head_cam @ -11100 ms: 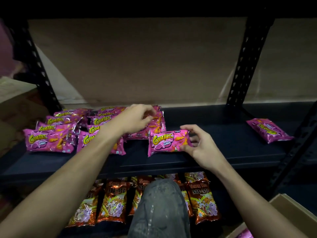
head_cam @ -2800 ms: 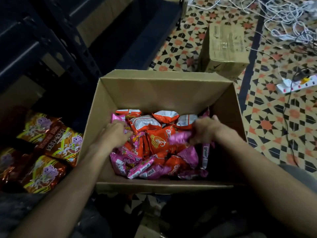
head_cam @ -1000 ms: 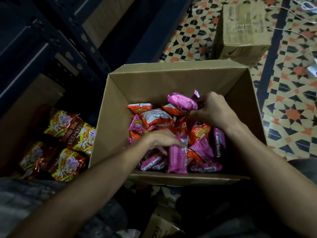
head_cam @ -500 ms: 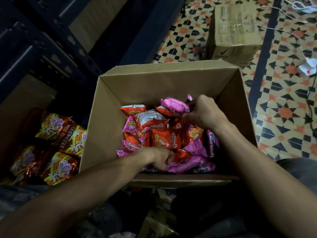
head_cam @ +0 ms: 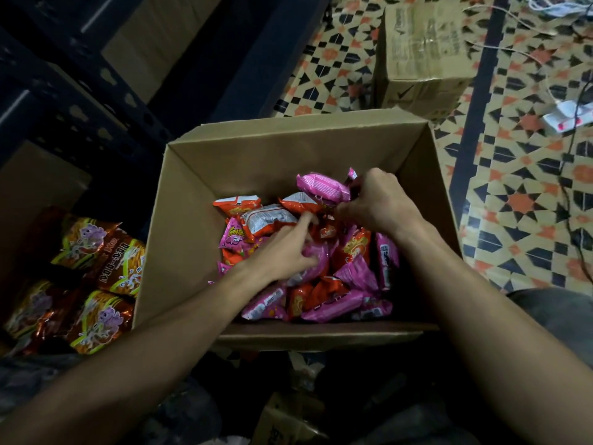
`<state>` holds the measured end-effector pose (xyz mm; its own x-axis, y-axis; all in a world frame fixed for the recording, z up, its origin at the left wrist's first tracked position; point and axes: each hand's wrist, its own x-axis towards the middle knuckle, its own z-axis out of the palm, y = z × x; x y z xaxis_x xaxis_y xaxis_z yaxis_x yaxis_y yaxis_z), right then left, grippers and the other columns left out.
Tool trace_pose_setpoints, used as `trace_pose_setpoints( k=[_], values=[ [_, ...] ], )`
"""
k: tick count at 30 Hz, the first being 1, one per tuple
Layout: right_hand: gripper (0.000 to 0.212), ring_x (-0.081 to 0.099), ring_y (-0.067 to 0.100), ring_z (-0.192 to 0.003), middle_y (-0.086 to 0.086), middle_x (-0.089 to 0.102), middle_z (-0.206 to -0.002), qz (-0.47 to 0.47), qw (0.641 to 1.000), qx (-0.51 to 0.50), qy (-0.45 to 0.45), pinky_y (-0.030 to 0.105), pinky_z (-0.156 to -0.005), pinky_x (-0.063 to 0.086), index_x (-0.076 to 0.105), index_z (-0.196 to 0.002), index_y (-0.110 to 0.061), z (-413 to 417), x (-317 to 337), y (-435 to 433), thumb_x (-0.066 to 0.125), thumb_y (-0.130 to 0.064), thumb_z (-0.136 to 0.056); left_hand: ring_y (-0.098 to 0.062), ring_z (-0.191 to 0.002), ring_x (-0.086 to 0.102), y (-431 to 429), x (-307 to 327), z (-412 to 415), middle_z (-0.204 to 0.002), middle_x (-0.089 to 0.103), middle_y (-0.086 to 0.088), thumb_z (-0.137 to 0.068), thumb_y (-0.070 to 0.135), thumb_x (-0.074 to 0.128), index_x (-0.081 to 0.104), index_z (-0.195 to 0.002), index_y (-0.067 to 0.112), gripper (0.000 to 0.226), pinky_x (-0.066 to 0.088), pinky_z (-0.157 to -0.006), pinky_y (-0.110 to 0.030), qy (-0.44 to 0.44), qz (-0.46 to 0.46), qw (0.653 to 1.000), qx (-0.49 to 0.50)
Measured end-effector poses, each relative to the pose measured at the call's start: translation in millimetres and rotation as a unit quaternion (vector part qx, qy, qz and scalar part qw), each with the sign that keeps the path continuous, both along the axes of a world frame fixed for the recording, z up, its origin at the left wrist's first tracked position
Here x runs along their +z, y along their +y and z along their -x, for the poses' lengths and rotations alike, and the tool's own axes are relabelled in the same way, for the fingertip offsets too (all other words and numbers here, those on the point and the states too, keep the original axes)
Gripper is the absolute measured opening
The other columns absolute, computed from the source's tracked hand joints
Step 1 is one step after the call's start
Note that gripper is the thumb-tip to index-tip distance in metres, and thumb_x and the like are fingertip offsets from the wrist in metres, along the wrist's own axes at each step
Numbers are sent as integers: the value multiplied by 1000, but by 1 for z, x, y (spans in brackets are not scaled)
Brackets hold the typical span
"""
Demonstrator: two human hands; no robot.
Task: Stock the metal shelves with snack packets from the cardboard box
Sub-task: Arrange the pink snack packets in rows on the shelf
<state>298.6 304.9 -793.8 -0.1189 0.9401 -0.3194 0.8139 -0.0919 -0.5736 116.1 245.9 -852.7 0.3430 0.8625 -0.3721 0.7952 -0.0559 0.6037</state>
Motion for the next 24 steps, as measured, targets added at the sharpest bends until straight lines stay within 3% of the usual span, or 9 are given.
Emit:
trace_pose_setpoints(
  k=[2, 4, 8, 10, 12, 13, 17, 20, 24],
  values=[
    [31, 66, 28, -84, 15, 67, -95, -9, 1000, -12, -4, 32, -67, 48, 74, -97, -6, -3, 2, 1, 81, -25, -74, -12, -80, 60, 2, 9, -3, -94, 66, 4, -76, 18, 75, 59, -120, 18, 46, 49, -71, -26, -23, -8, 1000, 1],
    [30, 66, 29, -85, 15, 66, -95, -15, 1000, -21, -7, 32, -66, 45, 73, -95, -4, -7, 6, 3, 81, -25, -75, -7, -77, 55, 0, 13, -12, -92, 67, 6, -78, 25, 73, 72, -103, 17, 26, 42, -70, -22, -2, 2, 999, -51],
    [27, 66, 24, -81, 13, 66, -94, -20, 999, -29, 4, 30, -64, 47, 74, -95, -6, -13, 8, 5, 82, -22, -76, -18, -71, 56, -6, 5, -40, -90, 66, -3, -89, 36, 64, 67, -89, 10, 27, 49, -67, -34, 43, 138, 979, -144],
    [29, 67, 24, -82, 13, 66, -96, -19, 999, -25, 7, 34, -69, 54, 74, -97, -6, -13, 6, 4, 82, -23, -75, -19, -87, 61, -11, -4, -57, -108, 66, -5, -91, 41, 62, 65, -100, 19, 24, 51, -77, -32, 82, 193, 958, -196],
    [31, 67, 25, -83, 13, 67, -97, -16, 1000, -19, 7, 37, -75, 57, 73, -98, -6, -13, 3, 3, 83, -24, -75, -23, -117, 57, -16, -11, -71, -139, 55, -2, -93, 46, 60, 56, -134, 20, 49, 47, -98, -32, 116, 223, 942, -225],
    [33, 67, 25, -84, 13, 66, -97, -17, 1000, -17, 8, 38, -77, 57, 73, -100, -7, -14, 1, 4, 84, -25, -75, -24, -122, 55, -17, -13, -75, -144, 52, -2, -94, 47, 58, 51, -140, 19, 54, 45, -100, -31, 126, 232, 936, -233],
    [36, 67, 25, -85, 12, 67, -99, -7, 1000, -9, 15, 39, -79, 58, 72, -101, -8, -11, -5, 1, 85, -27, -73, -25, -109, 61, -19, -18, -79, -132, 60, -4, -98, 43, 54, 58, -134, 16, 44, 48, -86, -31, 154, 253, 919, -259],
    [33, 68, 25, -82, 12, 68, -97, 10, 1000, 4, 21, 40, -76, 60, 73, -97, -6, -4, -5, -5, 85, -24, -73, -27, -108, 61, -21, -15, -75, -132, 59, -7, -98, 43, 55, 54, -137, 12, 50, 49, -84, -31, 184, 234, 922, -247],
    [13, 64, 15, -69, 2, 65, -75, 6, 999, 30, 30, 20, -54, 44, 71, -79, -11, 1, 6, -13, 80, -21, -77, -27, -94, 62, -23, 6, -44, -115, 67, -12, -98, 39, 57, 65, -115, 7, 37, 49, -74, -32, 119, 173, 962, -172]
  ],
)
